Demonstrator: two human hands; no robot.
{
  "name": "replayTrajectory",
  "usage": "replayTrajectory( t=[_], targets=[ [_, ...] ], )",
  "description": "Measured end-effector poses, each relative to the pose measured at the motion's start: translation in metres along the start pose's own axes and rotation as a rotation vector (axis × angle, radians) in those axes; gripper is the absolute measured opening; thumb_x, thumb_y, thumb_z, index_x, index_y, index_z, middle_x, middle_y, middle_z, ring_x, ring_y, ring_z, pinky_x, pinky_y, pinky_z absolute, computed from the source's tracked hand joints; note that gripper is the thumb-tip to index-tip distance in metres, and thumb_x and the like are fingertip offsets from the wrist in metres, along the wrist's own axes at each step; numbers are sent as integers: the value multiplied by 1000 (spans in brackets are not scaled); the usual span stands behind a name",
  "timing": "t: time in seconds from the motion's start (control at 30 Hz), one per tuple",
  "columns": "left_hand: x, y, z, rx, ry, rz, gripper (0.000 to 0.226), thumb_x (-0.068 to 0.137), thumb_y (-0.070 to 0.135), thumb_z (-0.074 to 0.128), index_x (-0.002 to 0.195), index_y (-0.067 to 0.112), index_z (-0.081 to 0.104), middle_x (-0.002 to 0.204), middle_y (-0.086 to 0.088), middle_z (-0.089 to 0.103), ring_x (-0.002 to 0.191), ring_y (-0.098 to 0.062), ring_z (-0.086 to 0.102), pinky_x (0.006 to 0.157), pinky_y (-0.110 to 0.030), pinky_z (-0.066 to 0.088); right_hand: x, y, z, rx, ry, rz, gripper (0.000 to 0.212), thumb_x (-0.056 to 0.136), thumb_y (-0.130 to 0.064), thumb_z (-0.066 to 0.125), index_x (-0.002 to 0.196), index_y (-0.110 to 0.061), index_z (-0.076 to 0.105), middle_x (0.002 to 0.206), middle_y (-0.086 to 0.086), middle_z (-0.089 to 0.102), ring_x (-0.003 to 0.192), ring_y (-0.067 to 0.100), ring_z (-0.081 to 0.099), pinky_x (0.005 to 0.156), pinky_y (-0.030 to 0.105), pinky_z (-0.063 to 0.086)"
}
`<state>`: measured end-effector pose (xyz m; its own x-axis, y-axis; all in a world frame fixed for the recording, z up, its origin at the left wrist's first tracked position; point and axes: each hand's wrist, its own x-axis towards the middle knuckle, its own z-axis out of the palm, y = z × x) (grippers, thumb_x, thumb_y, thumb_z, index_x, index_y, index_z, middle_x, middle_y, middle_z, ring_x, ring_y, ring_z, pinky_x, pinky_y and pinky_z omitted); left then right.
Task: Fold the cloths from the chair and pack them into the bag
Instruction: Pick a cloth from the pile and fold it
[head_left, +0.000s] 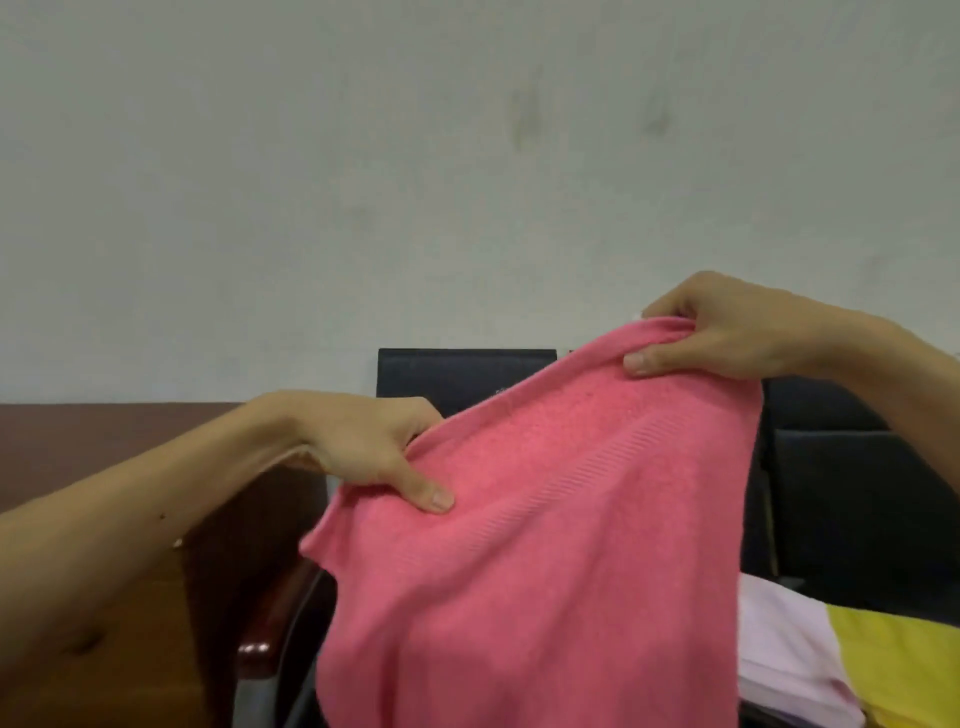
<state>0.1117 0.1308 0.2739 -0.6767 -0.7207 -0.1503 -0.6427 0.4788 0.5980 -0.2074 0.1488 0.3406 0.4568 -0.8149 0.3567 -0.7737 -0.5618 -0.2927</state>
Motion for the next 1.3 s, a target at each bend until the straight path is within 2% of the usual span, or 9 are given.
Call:
replayTrajectory(
  t=[0.17,0.3,0.43,0.63,0.83,0.93,1.03,1.17,1.3],
  targets=[
    [-15,-28,2,140,94,-133,17,91,28,69,78,18,73,76,7,71,69,-8,67,62,-23,52,-14,31,21,140,-26,99,35,63,-51,73,84,-24,78,82,-11,76,75,4,70,69,20,52],
    [-31,-53,1,-133,496,23,43,73,55,78,88,15,79,89,-2,75,84,-13,69,73,-24,56,-31,62,61,330,-69,186,56,62,-72,76,91,-23,79,88,2,77,78,17,73,77,34,57],
    [-19,-77,40,-635,702,132,73,47,59,91,100,11,79,97,-6,75,88,-14,70,73,-21,57,-39,84,105,690,134,297,48,60,-63,78,85,-22,80,86,12,76,64,13,69,54,21,55],
    [26,-106,111,-802,1072,-122,29,95,35,57,92,10,72,73,2,72,71,-11,67,59,-25,54,-55,102,185,604,35,415,24,76,-33,77,79,-9,77,71,7,74,61,12,66,56,26,53],
    [33,-152,157,-814,1038,-167,29,94,36,54,98,17,76,88,-2,73,86,-19,66,69,-29,53,-76,124,208,769,140,485,32,73,-37,73,76,-6,74,74,18,70,66,18,63,59,28,49],
    [38,-157,165,-909,1065,-208,28,95,35,56,92,18,78,81,0,70,84,-18,60,72,-32,47,-79,113,226,870,152,576,23,75,-43,68,73,-22,77,67,1,70,64,11,62,56,23,48],
    [42,-161,173,-953,1077,-271,29,100,31,55,91,14,77,79,-4,67,84,-22,57,76,-35,46,-85,106,250,993,206,680,44,76,-48,69,80,-4,72,75,10,67,73,22,57,66,34,44],
    [44,-163,193,-942,1047,-350,48,99,40,53,103,-5,67,93,-12,60,88,-26,54,79,-42,43,-97,91,271,1150,322,790,25,91,-25,63,75,-9,74,75,8,69,76,18,60,71,34,47],
    [47,-158,212,-1039,1085,-379,31,99,34,57,89,13,78,90,-11,72,92,-25,65,84,-38,49,-107,74,286,1294,378,885,31,91,-14,63,62,-16,75,66,3,70,65,12,62,61,26,53]
  ],
)
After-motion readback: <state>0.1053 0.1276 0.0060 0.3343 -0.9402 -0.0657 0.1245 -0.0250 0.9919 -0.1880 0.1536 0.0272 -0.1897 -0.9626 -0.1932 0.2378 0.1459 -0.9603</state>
